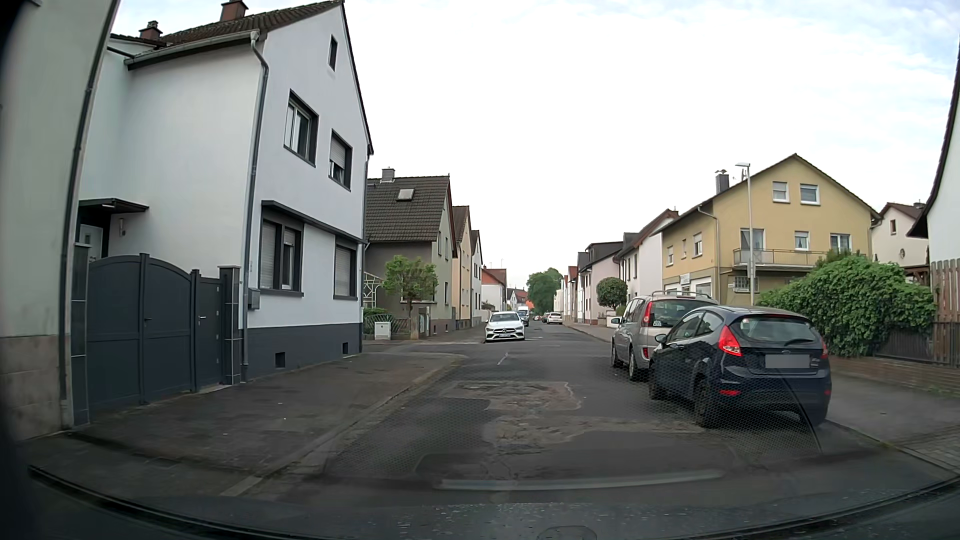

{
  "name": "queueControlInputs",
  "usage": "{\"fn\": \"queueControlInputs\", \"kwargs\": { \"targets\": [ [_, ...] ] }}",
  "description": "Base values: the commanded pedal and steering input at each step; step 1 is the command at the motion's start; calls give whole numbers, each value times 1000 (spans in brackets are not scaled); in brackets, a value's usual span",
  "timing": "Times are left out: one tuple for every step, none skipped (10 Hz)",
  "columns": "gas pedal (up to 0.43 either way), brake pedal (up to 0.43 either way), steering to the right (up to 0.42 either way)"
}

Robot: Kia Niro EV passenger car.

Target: Follow the waypoints while adhering to traffic rules and regulations

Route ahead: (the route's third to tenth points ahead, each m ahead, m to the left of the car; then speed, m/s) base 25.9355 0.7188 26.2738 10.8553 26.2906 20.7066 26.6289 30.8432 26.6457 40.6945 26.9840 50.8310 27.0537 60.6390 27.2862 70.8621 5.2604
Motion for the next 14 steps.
{"fn": "queueControlInputs", "kwargs": {
  "targets": [
    [0, 0, 14],
    [0, 0, 17],
    [0, 0, 18],
    [0, 0, 18],
    [0, 0, 17],
    [0, 0, 17],
    [0, 0, 15],
    [0, 0, 14],
    [0, 0, 13],
    [0, 0, 13],
    [0, 0, 12],
    [0, 0, 12],
    [0, 0, 12],
    [0, 0, 10]
  ]
}}
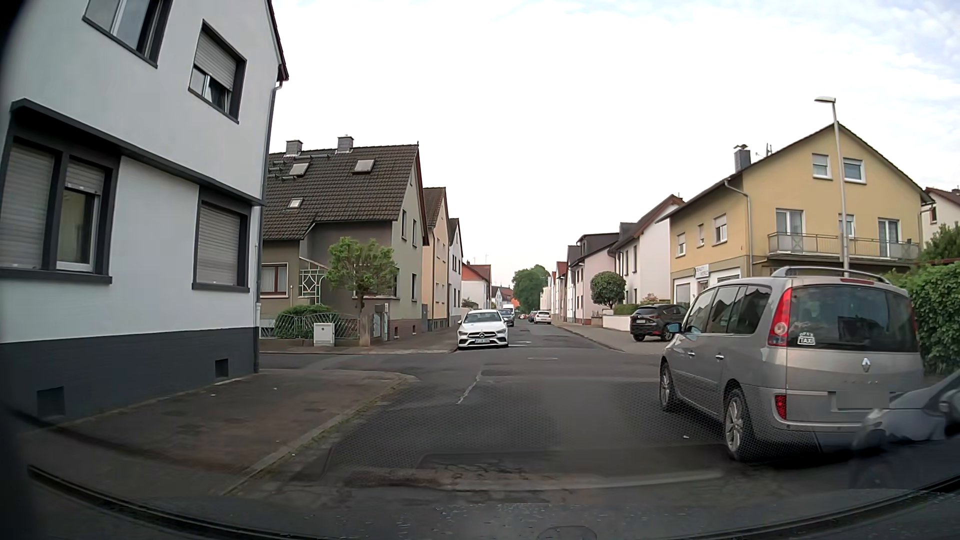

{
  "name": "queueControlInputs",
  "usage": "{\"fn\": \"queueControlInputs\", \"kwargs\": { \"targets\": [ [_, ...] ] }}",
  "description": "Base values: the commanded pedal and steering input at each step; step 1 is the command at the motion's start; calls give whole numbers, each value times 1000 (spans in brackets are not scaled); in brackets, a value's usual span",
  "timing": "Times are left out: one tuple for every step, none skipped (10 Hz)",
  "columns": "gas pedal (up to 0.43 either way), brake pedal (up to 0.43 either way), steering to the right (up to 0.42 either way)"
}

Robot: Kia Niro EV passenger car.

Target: Follow the waypoints while adhering to traffic rules and regulations

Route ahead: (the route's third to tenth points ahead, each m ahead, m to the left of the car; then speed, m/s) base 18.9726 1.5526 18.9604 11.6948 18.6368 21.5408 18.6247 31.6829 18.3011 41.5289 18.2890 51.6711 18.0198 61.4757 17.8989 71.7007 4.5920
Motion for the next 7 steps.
{"fn": "queueControlInputs", "kwargs": {
  "targets": [
    [0, 0, 5],
    [0, 0, 4],
    [0, 0, 4],
    [0, 0, 4],
    [0, 0, 4],
    [0, 6, 9],
    [0, 24, 18]
  ]
}}
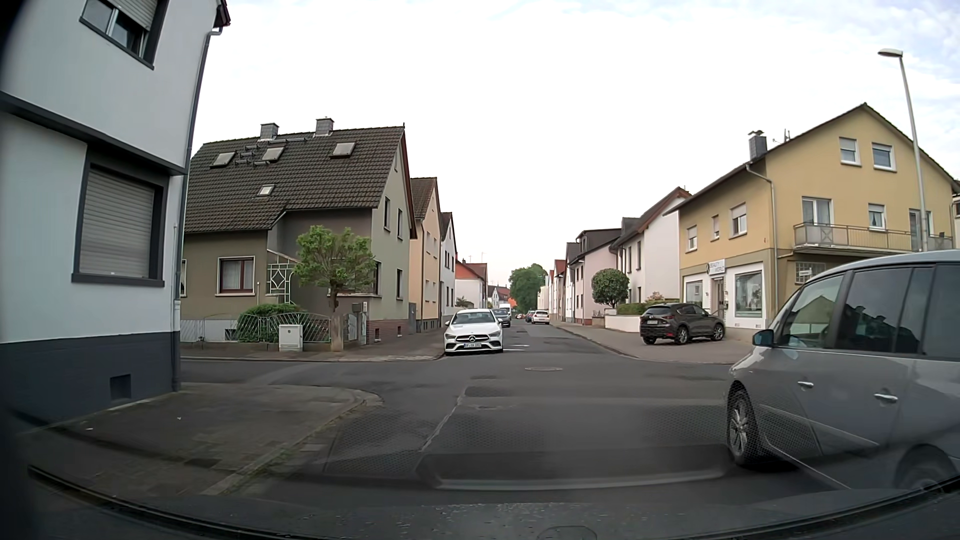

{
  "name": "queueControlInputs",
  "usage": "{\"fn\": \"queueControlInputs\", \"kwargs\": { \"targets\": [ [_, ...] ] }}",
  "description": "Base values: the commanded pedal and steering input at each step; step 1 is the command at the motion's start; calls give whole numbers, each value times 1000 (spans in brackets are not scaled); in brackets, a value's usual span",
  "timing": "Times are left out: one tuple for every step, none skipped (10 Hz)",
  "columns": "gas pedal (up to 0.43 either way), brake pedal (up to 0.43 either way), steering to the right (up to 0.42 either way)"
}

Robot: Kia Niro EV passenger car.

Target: Follow the waypoints while adhering to traffic rules and regulations

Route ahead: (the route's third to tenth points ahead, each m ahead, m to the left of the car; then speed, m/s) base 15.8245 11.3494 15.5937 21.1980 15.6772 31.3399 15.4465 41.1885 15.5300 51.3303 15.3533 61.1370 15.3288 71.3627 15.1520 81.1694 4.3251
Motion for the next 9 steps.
{"fn": "queueControlInputs", "kwargs": {
  "targets": [
    [0, 67, 24],
    [0, 73, 28],
    [0, 98, 36],
    [0, 110, 45],
    [0, 116, 55],
    [0, 122, 61],
    [0, 134, 72],
    [0, 146, 87],
    [0, 152, 100]
  ]
}}
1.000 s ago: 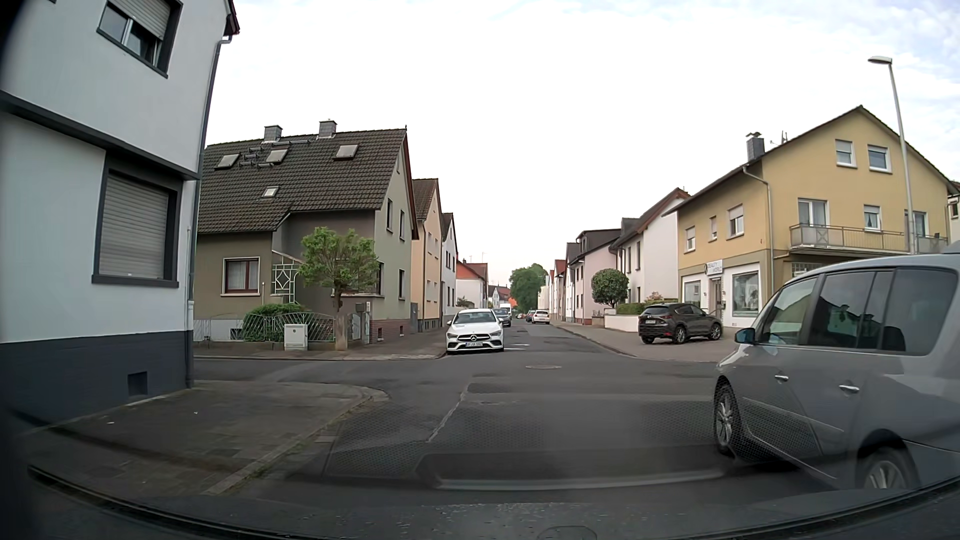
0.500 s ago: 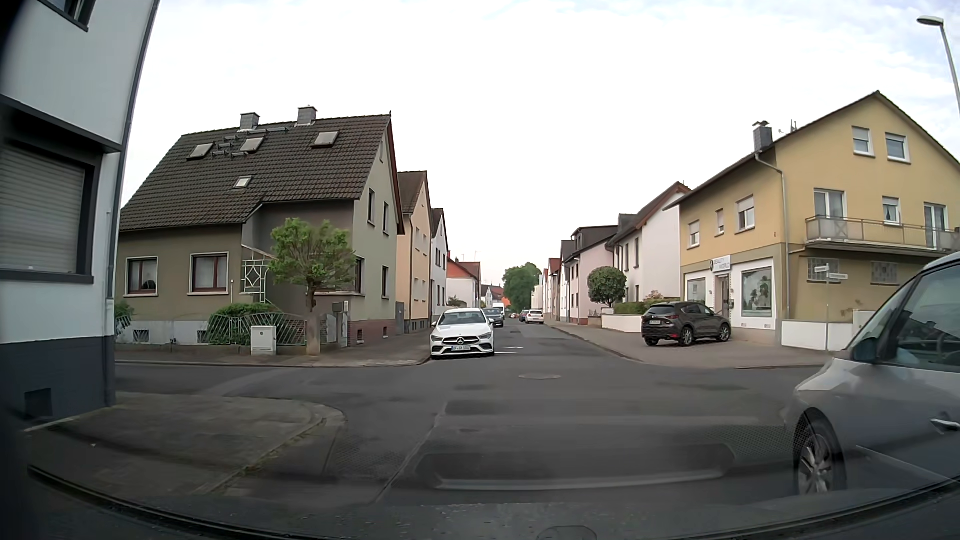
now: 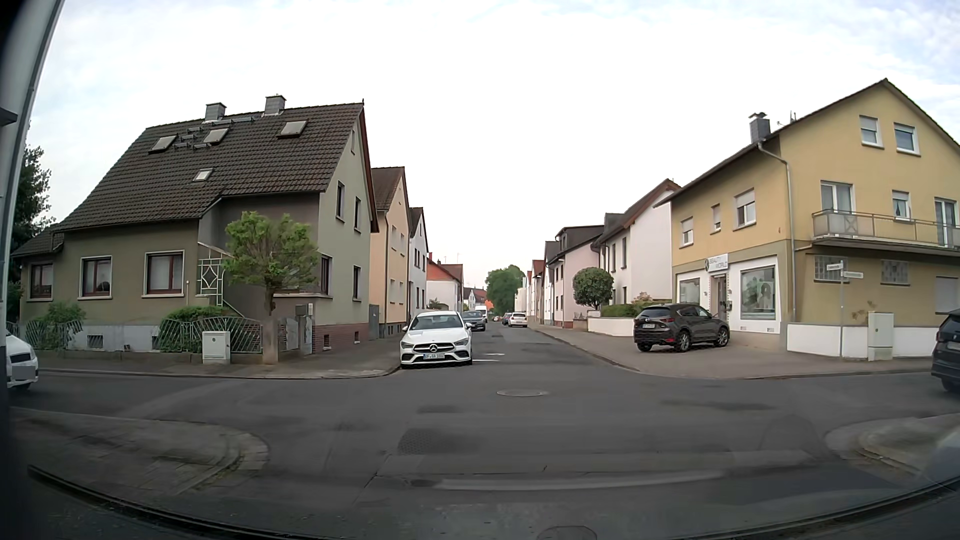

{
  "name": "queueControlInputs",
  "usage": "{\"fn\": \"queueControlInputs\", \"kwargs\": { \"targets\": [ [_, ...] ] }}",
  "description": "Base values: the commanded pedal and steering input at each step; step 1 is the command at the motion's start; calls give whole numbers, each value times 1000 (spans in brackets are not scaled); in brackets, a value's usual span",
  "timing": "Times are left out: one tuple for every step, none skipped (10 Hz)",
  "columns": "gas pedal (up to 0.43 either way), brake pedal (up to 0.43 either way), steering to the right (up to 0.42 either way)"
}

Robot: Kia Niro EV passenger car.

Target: Follow the waypoints while adhering to traffic rules and regulations

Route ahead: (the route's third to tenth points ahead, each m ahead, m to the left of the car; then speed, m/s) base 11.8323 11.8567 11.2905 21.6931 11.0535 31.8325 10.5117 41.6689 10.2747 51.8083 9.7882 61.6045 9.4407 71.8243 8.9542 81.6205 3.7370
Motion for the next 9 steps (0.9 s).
{"fn": "queueControlInputs", "kwargs": {
  "targets": [
    [0, 159, 115],
    [0, 171, 131],
    [0, 177, 143],
    [0, 183, 148],
    [0, 189, 148],
    [0, 189, 145],
    [0, 195, 131],
    [0, 195, 107],
    [0, 195, 87]
  ]
}}
